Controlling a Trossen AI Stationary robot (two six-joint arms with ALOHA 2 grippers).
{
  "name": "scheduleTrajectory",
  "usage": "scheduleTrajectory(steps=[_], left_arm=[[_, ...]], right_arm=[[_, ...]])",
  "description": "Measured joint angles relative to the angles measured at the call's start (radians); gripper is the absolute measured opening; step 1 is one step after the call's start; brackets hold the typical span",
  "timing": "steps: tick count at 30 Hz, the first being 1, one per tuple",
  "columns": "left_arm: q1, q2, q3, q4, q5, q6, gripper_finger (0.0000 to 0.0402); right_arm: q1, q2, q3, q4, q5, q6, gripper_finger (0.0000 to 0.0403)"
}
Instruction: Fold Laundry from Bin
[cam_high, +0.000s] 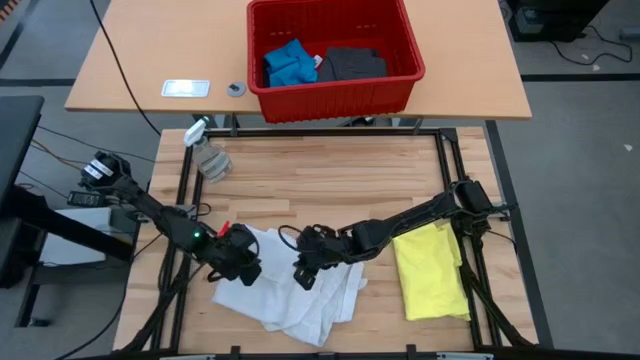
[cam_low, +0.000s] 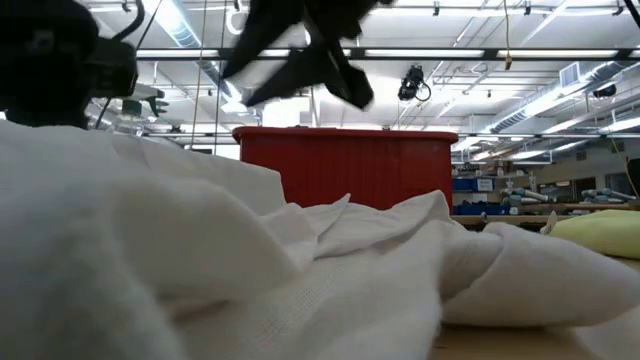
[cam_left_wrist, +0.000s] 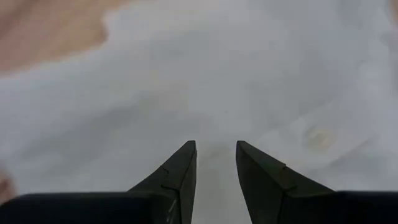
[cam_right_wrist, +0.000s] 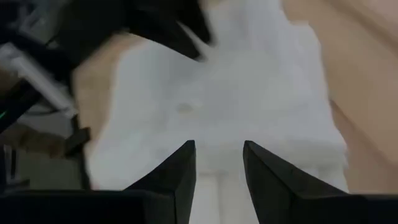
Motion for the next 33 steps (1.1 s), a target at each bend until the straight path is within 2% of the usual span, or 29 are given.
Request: scheduleTrajectory(steps=[5, 10, 14, 18, 21, 24, 27, 30, 33], left_arm=[[-0.028, 0.0, -0.044, -0.008, 0.026, -0.116, 0.0117], [-0.085, 0.001, -0.112, 0.029, 0.064, -0.343, 0.0117], [-0.132, 0.001, -0.133, 0.057, 0.068, -0.462, 0.0117], [-0.165, 0.008, -0.134, 0.079, 0.065, -0.589, 0.0117], [-0.197, 0.04, -0.134, 0.158, -0.016, -0.69, 0.0117], [-0.231, 0.094, -0.134, 0.289, -0.195, -0.77, 0.0117], [-0.244, 0.158, -0.134, 0.435, -0.357, -0.804, 0.0117], [-0.235, 0.203, -0.116, 0.519, -0.436, -0.755, 0.0117], [-0.228, 0.204, -0.073, 0.529, -0.441, -0.57, 0.0117]], right_arm=[[0.02, 0.001, -0.109, 0.004, -0.042, 0.193, 0.0122], [0.097, 0.001, -0.187, 0.001, -0.06, 0.312, 0.0112], [0.124, -0.001, -0.246, -0.004, -0.062, 0.34, 0.0107], [0.088, -0.001, -0.326, -0.023, -0.109, 0.295, 0.0105], [0.023, -0.012, -0.378, -0.02, -0.174, 0.202, 0.0105], [-0.063, -0.013, -0.394, -0.042, -0.223, 0.088, 0.0104], [-0.147, -0.024, -0.376, -0.076, -0.228, -0.023, 0.0103], [-0.221, -0.053, -0.358, -0.116, -0.19, -0.094, 0.0102], [-0.276, -0.1, -0.335, -0.117, -0.171, -0.121, 0.0102]])
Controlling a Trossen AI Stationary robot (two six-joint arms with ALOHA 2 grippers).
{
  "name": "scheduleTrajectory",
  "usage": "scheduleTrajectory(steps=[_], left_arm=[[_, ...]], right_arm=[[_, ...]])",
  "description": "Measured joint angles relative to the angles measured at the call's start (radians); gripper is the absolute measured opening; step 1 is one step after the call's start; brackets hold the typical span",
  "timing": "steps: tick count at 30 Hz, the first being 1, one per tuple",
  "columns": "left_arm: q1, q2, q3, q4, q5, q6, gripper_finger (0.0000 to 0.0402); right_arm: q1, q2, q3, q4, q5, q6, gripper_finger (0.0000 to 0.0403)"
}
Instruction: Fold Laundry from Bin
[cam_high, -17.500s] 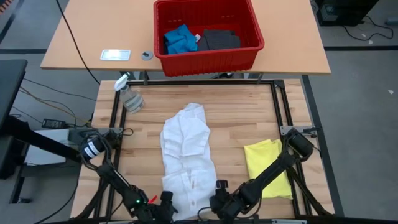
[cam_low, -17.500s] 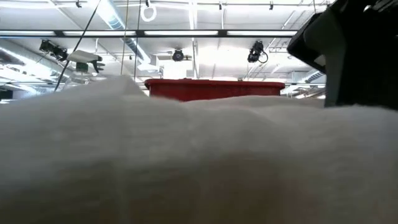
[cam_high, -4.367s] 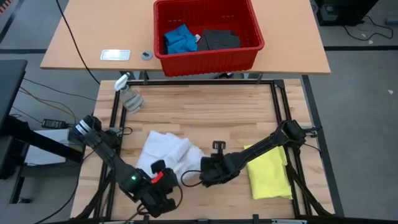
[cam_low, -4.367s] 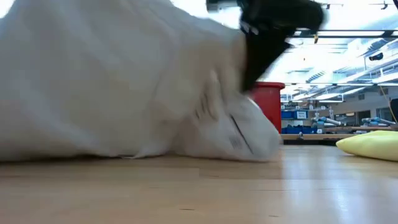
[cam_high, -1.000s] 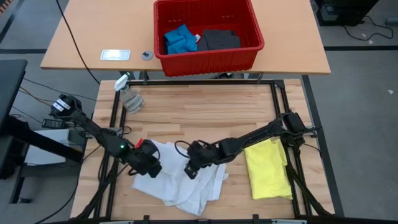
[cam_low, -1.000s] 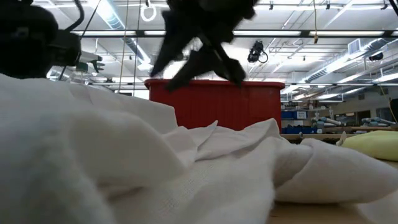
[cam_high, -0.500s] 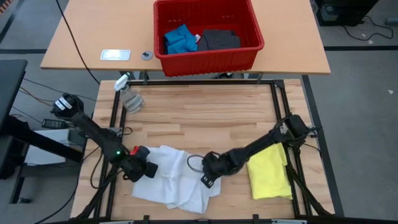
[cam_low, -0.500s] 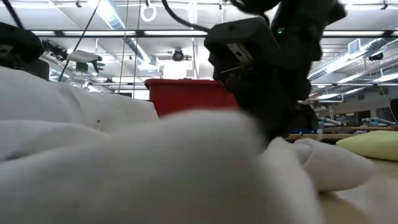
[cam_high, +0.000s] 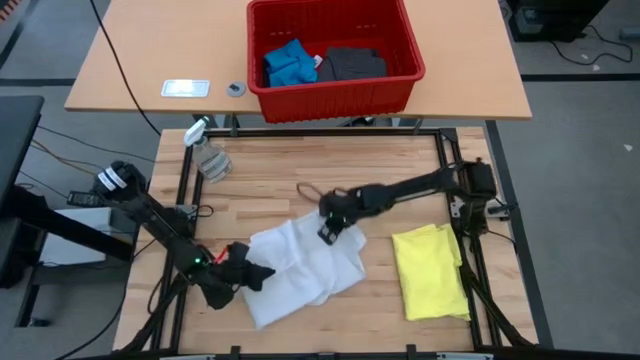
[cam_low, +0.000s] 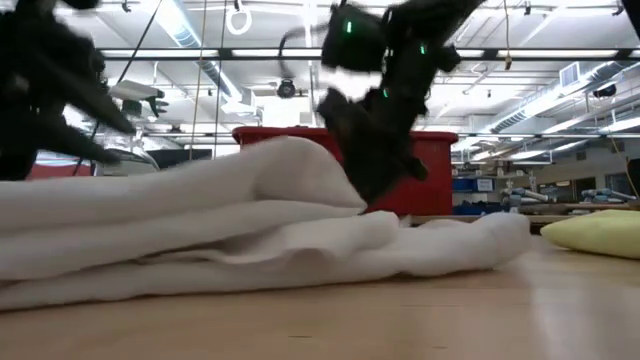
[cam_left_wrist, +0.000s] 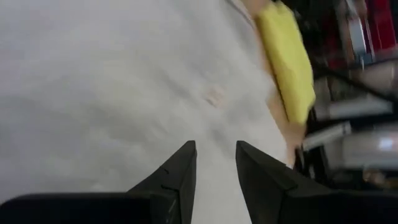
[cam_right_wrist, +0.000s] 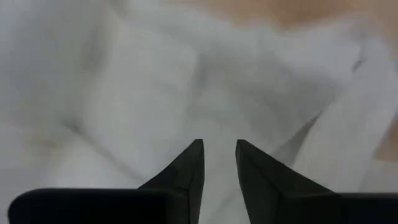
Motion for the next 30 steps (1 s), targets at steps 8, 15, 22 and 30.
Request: scheduleTrajectory(steps=[8, 15, 22, 30], left_arm=[[-0.001, -0.061, 0.073, -0.002, 0.002, 0.346, 0.0117], [0.012, -0.155, 0.076, -0.001, 0.027, 0.556, 0.0117], [0.065, -0.193, 0.076, 0.05, 0.169, 0.79, 0.0117], [0.2, -0.193, 0.076, 0.081, 0.38, 0.818, 0.0117]], right_arm=[[0.034, -0.087, 0.016, 0.085, -0.005, 0.049, 0.0102], [0.197, -0.093, 0.018, 0.238, 0.089, 0.232, 0.0102], [0.355, -0.094, 0.018, 0.364, 0.293, 0.405, 0.0102], [0.464, -0.04, 0.011, 0.395, 0.41, 0.545, 0.0101]])
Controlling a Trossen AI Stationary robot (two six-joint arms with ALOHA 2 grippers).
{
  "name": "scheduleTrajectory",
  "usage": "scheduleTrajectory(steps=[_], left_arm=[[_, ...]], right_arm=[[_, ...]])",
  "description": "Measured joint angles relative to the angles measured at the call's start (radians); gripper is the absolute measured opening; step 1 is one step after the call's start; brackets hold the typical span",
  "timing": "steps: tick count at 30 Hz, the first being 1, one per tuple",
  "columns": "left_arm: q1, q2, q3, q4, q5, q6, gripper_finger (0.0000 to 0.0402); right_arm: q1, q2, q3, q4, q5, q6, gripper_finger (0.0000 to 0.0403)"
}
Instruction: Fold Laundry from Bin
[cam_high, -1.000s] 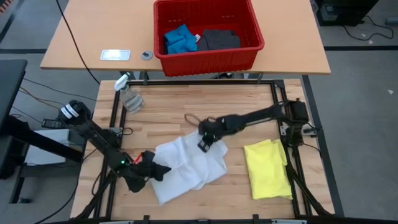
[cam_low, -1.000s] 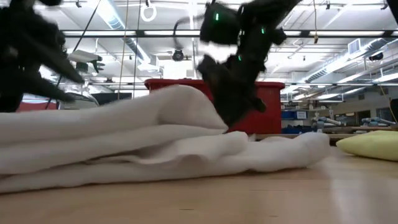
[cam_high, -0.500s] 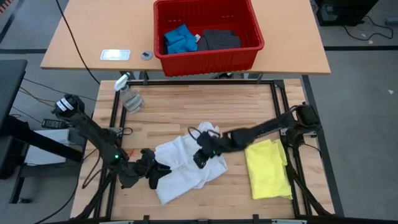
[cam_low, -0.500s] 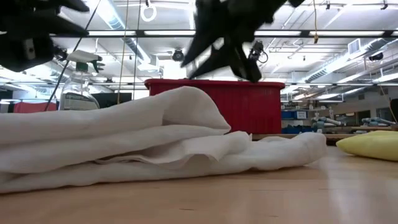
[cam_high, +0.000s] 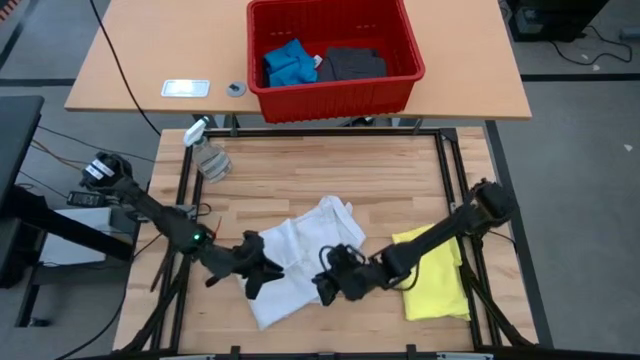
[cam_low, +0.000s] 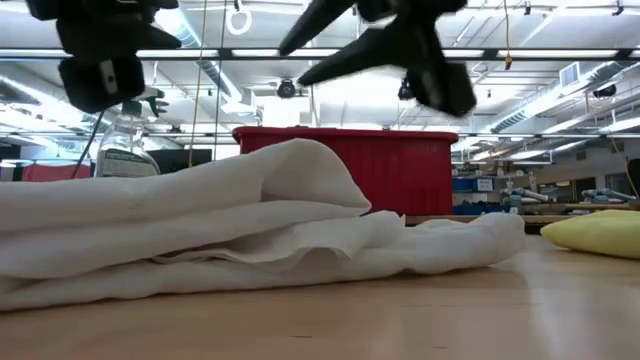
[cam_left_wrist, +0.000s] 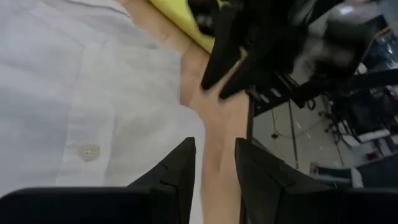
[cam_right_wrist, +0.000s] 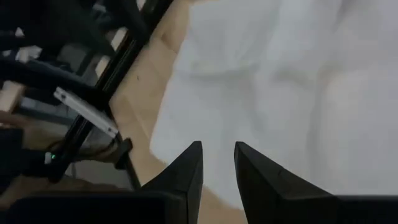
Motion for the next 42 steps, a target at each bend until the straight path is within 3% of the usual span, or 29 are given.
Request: scheduleTrajectory(steps=[6, 12, 20, 26, 30, 34, 38, 42], left_arm=[[0.081, 0.0, 0.0, -0.016, 0.091, 0.023, 0.0117], [0.09, -0.03, 0.0, -0.162, 0.144, 0.03, 0.0117], [0.077, -0.046, -0.001, -0.481, 0.189, -0.006, 0.0117], [0.067, -0.04, -0.001, -0.656, 0.218, -0.201, 0.0117], [0.052, 0.01, -0.002, -0.585, 0.207, -0.281, 0.0117], [0.039, 0.102, -0.001, -0.312, 0.2, -0.205, 0.0117], [0.037, 0.193, 0.005, -0.042, 0.207, -0.085, 0.0117], [0.037, 0.208, 0.067, -0.105, 0.208, 0.016, 0.0117]], right_arm=[[0.01, 0.181, 0.025, 0.237, -0.067, -0.002, 0.0088], [-0.02, 0.282, 0.14, 0.237, -0.074, -0.052, 0.0071], [-0.063, 0.338, 0.195, -0.012, -0.18, 0.0, 0.007], [-0.044, 0.237, 0.193, -0.338, -0.202, -0.052, 0.007], [-0.051, 0.151, 0.193, -0.481, -0.198, -0.152, 0.007], [-0.107, 0.109, 0.192, -0.6, -0.178, -0.247, 0.007], [-0.155, 0.063, 0.192, -0.596, -0.175, -0.332, 0.007], [-0.145, 0.021, 0.192, -0.497, -0.16, -0.338, 0.007]])
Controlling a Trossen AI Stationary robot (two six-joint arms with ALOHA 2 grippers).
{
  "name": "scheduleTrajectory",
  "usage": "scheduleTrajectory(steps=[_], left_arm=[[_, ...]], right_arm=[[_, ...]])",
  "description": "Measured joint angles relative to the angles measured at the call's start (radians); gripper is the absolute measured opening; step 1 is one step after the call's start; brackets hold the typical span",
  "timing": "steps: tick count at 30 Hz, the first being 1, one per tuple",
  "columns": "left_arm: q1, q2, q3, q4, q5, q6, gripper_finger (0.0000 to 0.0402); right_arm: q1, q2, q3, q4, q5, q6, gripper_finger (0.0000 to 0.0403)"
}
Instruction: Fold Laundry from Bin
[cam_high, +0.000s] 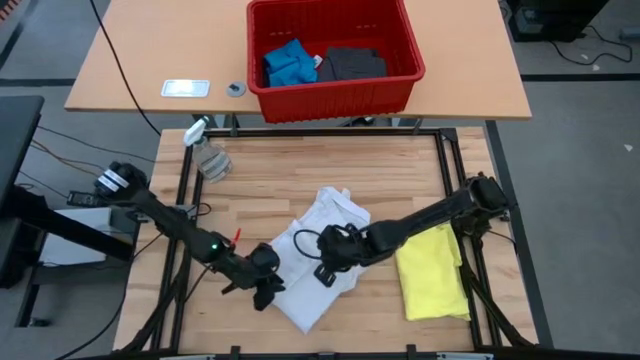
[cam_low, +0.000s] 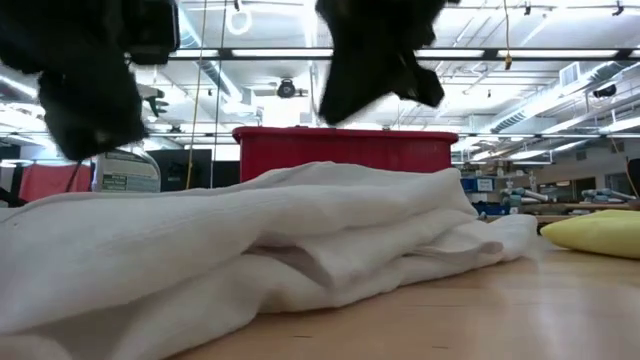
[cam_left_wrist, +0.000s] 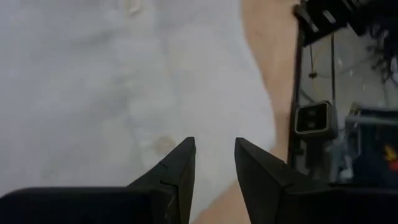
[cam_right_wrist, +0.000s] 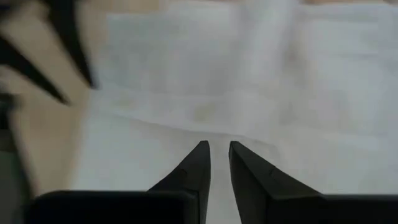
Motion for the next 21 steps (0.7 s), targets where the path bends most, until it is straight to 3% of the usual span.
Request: scheduleTrajectory(steps=[6, 11, 15, 21], left_arm=[[0.002, -0.017, 0.098, -0.219, -0.008, 0.136, 0.0117], [0.003, -0.017, 0.116, -0.334, -0.008, 0.164, 0.0117], [0.003, -0.017, 0.116, -0.42, 0.014, 0.184, 0.0117], [-0.023, -0.017, 0.116, -0.55, 0.063, 0.339, 0.0117]], right_arm=[[0.054, 0.042, 0.001, 0.209, -0.006, 0.026, 0.007], [0.085, 0.13, 0.0, 0.251, -0.013, 0.114, 0.007], [0.111, 0.173, 0.0, 0.199, -0.038, 0.187, 0.007], [0.137, 0.169, 0.001, -0.077, -0.065, 0.221, 0.007]])
